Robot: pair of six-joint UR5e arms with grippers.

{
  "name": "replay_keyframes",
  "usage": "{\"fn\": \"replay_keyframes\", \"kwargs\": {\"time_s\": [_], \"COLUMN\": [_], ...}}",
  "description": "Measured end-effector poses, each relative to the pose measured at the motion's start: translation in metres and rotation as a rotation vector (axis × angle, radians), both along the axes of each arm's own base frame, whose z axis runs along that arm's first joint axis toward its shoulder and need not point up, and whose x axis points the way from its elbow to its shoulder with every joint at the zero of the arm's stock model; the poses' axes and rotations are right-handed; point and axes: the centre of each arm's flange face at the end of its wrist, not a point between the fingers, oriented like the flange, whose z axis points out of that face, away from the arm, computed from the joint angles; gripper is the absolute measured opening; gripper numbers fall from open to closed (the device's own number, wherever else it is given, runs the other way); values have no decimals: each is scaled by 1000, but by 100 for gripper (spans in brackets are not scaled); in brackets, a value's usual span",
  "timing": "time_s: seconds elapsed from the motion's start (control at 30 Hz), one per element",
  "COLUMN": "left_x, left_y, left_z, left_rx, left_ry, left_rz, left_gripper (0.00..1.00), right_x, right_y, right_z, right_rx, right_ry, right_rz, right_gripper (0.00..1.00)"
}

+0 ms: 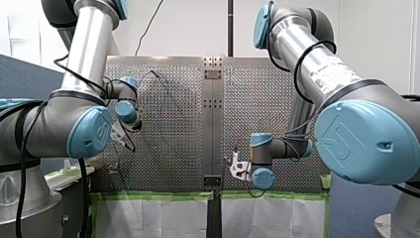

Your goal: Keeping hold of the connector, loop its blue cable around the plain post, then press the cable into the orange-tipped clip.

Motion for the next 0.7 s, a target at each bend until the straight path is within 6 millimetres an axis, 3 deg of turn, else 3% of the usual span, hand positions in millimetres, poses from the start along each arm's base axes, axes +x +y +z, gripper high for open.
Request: {"fn": "replay_keyframes", "kwargs": {"time_s": [0.4,0.7], "left_x": [-8,-29], "left_y": [-4,-10], "left_z": [17,16], "left_rx": [32,57], "left_ry": [12,55], "left_rz": [-16,-45], "left_gripper": [100,100], "right_x": [0,0], "right_y": [0,0], "right_z": [0,0], "right_rx": [0,1], "right_ry": [0,1], "right_rz": [0,1], "right_gripper": [0,0]}}
